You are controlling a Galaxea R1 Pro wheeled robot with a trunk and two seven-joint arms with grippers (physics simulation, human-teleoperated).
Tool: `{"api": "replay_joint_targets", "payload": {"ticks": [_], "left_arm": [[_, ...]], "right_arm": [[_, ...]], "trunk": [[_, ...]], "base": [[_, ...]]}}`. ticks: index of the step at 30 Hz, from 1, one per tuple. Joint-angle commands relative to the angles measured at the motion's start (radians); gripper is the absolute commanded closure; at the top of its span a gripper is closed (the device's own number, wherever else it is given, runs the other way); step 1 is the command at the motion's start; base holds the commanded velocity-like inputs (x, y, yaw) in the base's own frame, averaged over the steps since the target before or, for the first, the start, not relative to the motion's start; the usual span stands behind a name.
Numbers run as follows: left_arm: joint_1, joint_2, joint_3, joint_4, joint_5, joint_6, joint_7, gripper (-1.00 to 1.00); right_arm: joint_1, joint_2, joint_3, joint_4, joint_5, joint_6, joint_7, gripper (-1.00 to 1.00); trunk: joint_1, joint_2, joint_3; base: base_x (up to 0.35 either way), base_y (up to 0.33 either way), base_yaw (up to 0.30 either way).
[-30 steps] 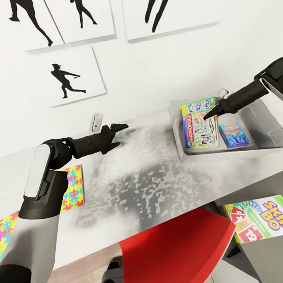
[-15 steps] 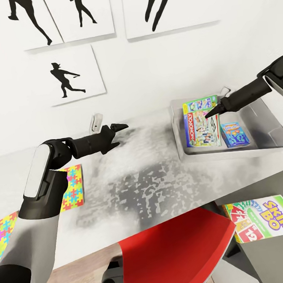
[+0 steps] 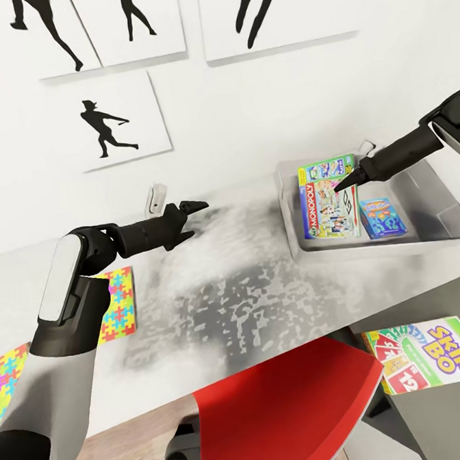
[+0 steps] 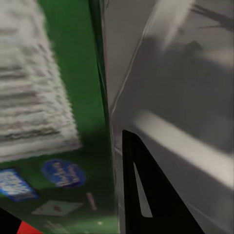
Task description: Put all the toys in the child's room - the three board games (two on the bed and one on the table), the two jigsaw puzzles on the table, and the tennis ball on the table - inside the toy box on the table in the child's room.
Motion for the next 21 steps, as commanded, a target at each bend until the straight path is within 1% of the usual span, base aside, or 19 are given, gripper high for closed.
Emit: {"api": "replay_joint_targets", "payload": {"ticks": [1,21], "left_arm": [[-0.001,0.000,-0.001,-0.001,0.010,-0.001,0.010,-1.00],[0.001,0.001,-0.001,-0.001,0.010,-0.002,0.010,-1.00]], "right_arm": [[-0.002,-0.001,0.006,-0.001,-0.006,0.008,0.001,1.00],[0.003,-0.001,0.006,-0.007,-0.005,0.008,0.000,1.00]], "trunk": [[0.001,-0.002,-0.003],[0.001,-0.002,-0.032]], "base": [[0.000,0.000,0.000],[0.000,0.000,0.000]]}}
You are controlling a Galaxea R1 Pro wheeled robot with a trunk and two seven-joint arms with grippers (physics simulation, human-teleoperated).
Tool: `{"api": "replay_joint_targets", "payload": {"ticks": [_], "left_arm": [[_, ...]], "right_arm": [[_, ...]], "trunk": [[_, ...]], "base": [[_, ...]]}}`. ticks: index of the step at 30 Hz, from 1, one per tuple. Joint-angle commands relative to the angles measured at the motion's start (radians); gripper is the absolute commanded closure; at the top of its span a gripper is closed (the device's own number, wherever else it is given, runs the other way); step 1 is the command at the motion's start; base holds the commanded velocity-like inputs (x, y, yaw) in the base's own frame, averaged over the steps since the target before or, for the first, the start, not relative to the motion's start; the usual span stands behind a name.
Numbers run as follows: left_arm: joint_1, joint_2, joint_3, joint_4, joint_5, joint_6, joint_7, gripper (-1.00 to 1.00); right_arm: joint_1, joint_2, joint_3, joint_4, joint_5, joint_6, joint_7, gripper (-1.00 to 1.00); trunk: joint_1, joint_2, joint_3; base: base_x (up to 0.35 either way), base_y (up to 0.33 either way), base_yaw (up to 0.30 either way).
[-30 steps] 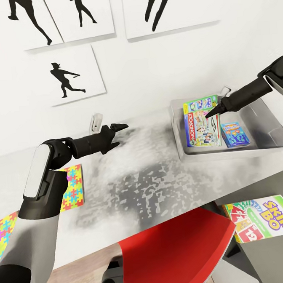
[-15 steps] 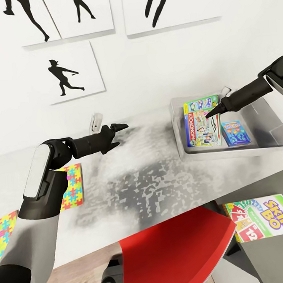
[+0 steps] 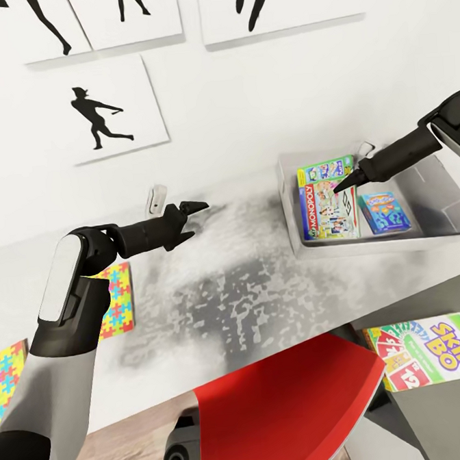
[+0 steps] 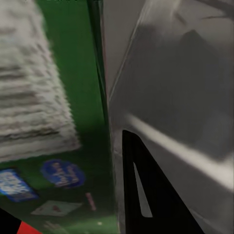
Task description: Put all the toys in the child's room - the three board games (two on the bed and one on the table), the two jigsaw puzzles on the table, and the tennis ball on the table - inside the toy box on the table in the child's room.
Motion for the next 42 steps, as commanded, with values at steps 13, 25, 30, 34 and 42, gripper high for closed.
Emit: {"api": "replay_joint_targets", "payload": {"ticks": [13,25,30,34,42], "left_arm": [[0.001,0.001,-0.001,-0.001,0.009,-0.001,0.010,-1.00],[0.002,0.002,-0.001,-0.002,0.009,0.000,0.010,-1.00],[0.002,0.002,-0.001,-0.002,0.009,0.000,0.010,-1.00],[0.002,0.002,-0.001,-0.002,0.009,0.000,0.010,-1.00],[0.002,0.003,-0.001,-0.002,0.009,0.000,0.010,-1.00]], "right_arm": [[-0.007,-0.002,0.005,-0.010,-0.006,0.008,0.000,1.00],[-0.008,-0.004,0.005,-0.013,-0.004,0.008,-0.002,1.00],[-0.008,-0.006,0.005,-0.013,-0.003,0.008,-0.003,1.00],[-0.008,-0.006,0.005,-0.013,-0.003,0.008,-0.003,1.00],[-0.005,-0.006,0.005,-0.013,-0.003,0.008,-0.003,1.00]], "trunk": [[0.001,-0.002,-0.014],[0.001,-0.002,-0.016],[0.001,-0.002,-0.016],[0.001,-0.002,-0.016],[0.001,-0.002,-0.016]], "base": [[0.000,0.000,0.000],[0.000,0.000,0.000],[0.000,0.000,0.000],[0.000,0.000,0.000],[0.000,0.000,0.000]]}}
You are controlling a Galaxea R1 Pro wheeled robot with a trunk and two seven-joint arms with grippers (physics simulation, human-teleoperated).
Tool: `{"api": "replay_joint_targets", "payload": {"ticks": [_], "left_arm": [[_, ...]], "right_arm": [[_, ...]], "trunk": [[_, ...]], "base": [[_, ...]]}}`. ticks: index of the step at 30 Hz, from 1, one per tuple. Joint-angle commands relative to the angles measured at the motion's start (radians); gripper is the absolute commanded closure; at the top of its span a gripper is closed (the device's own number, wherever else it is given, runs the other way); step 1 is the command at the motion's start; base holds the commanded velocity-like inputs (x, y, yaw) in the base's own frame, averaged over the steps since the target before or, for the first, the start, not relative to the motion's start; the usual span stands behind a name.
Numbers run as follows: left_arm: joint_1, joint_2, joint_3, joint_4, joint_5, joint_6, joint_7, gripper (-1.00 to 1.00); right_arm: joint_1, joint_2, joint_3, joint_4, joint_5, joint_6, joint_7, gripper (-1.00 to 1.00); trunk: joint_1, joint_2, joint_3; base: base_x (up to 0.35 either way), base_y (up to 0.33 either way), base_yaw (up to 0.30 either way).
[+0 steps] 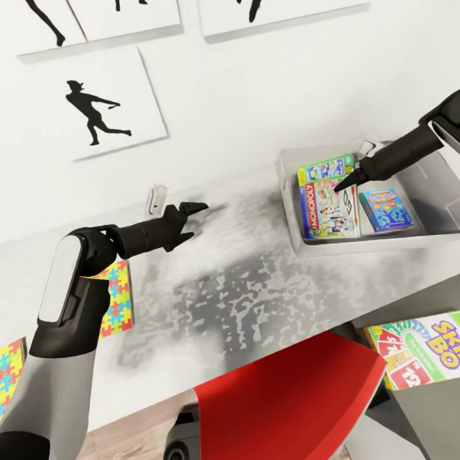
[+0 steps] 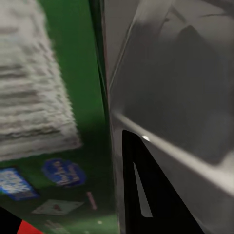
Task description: Put all the toys in the child's room - the three board games (two on the bed and one on the table), the two jigsaw puzzles on the table, and the tennis ball on the table - inside the toy box on the table in the child's room.
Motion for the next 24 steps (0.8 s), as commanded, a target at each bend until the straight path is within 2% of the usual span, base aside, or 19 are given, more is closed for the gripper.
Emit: {"api": "replay_joint_targets", "payload": {"ticks": [1,24], "left_arm": [[-0.001,0.001,-0.001,-0.001,0.010,-0.001,0.010,-1.00],[0.000,0.000,-0.001,-0.001,0.010,-0.001,0.010,-1.00]], "right_arm": [[-0.001,-0.001,0.007,-0.001,-0.007,0.006,0.001,1.00],[0.005,0.000,0.005,-0.001,-0.007,-0.012,-0.002,1.00]], "trunk": [[0.001,-0.002,-0.001],[0.001,-0.002,-0.001]], "base": [[0.000,0.000,0.000],[0.000,0.000,0.000]]}}
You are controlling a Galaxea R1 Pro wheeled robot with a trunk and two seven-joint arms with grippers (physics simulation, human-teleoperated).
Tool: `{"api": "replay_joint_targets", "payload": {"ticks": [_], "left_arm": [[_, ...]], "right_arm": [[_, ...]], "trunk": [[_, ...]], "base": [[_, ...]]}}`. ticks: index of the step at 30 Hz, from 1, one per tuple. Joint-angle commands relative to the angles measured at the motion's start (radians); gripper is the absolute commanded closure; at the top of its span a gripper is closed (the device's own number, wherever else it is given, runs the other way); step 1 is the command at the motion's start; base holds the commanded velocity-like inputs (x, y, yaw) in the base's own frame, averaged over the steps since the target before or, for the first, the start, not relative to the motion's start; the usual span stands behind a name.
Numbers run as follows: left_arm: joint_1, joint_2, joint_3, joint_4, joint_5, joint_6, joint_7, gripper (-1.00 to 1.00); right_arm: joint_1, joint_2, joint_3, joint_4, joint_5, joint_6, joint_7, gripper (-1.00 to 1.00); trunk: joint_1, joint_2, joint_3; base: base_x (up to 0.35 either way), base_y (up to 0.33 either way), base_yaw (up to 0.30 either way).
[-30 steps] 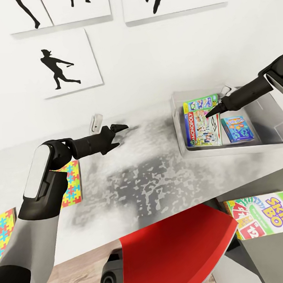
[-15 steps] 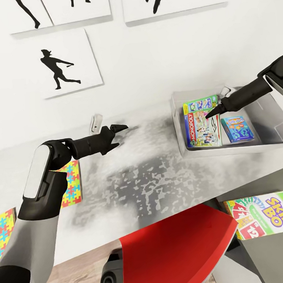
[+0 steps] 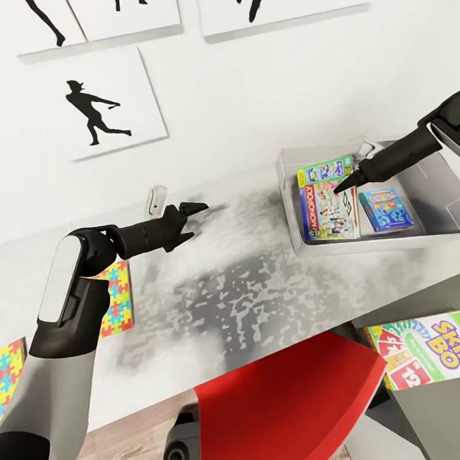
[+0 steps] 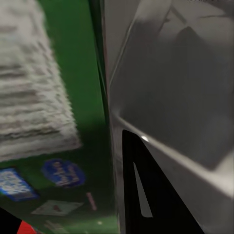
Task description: Put all the toys in the child's room - the three board games (two on the bed and one on the table), the two jigsaw puzzles on the table, and the tennis ball on the table - inside the toy box on the table in the child's room.
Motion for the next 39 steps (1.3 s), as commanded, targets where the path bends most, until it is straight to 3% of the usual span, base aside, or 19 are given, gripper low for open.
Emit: {"api": "replay_joint_targets", "payload": {"ticks": [1,39], "left_arm": [[-0.001,0.001,-0.001,-0.001,0.010,-0.001,0.010,-1.00],[-0.001,0.001,-0.001,-0.001,0.010,-0.001,0.010,-1.00]], "right_arm": [[-0.002,-0.001,0.006,-0.001,-0.007,0.005,0.001,1.00],[-0.008,0.005,-0.007,0.012,-0.017,-0.082,-0.018,1.00]], "trunk": [[0.001,-0.002,-0.001],[0.001,-0.002,-0.001]], "base": [[0.000,0.000,0.000],[0.000,0.000,0.000]]}}
